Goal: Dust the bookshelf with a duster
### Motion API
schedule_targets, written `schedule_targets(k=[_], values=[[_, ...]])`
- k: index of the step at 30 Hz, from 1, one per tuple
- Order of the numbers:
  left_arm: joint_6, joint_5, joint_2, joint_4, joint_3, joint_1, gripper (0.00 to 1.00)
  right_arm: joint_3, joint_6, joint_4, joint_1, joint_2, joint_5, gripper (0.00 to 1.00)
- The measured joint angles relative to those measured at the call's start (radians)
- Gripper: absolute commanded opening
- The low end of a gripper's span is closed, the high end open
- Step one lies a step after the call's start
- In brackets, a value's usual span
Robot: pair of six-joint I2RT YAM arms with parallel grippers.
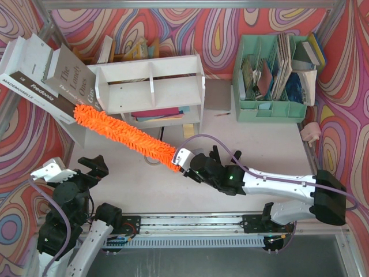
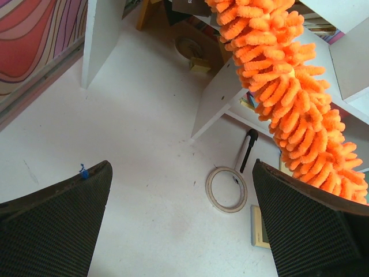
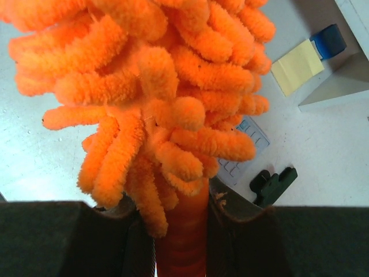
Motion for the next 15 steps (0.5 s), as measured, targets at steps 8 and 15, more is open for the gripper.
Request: schedule_targets(k=[8, 15], values=[[0.000, 0.000, 0.000, 0.000, 0.000, 0.000, 0.98, 0.020, -0.004, -0.023, 0.000, -0.025, 0.007, 0.00], [0.000, 0.000, 0.000, 0.000, 0.000, 0.000, 0.99, 0.132, -0.002, -0.024, 0.000, -0.039, -0.032, 0.00]])
